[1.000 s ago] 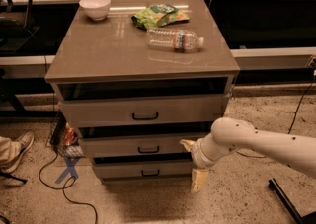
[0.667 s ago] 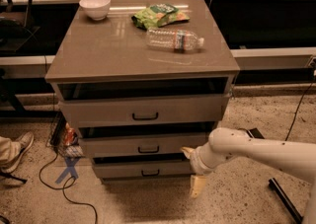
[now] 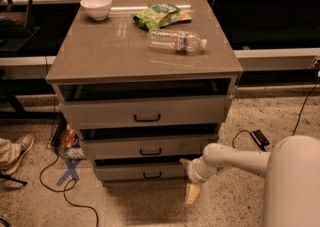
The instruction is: Open bottom drawer
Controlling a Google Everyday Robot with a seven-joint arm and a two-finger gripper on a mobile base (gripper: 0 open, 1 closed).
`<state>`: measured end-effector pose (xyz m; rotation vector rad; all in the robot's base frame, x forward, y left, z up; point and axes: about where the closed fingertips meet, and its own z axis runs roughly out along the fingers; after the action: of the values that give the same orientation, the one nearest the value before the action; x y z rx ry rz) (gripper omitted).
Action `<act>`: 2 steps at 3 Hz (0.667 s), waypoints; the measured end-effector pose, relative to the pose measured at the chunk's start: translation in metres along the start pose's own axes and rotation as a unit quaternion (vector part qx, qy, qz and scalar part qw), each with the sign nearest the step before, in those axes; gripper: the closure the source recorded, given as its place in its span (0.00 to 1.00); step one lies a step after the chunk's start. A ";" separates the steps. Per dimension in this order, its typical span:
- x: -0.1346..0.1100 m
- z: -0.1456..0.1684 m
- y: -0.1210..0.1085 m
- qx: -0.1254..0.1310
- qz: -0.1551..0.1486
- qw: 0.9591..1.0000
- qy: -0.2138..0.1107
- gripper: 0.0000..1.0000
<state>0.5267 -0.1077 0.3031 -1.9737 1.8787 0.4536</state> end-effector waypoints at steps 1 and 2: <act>0.000 0.000 0.000 0.000 0.000 1.000 0.000 0.00; 0.014 0.021 -0.005 -0.010 -0.007 1.000 0.020 0.00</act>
Offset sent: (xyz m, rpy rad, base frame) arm 0.0193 -0.0077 -0.0578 -0.1086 0.0172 0.0482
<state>0.5330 -0.1096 0.2787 -2.0232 1.8901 0.4334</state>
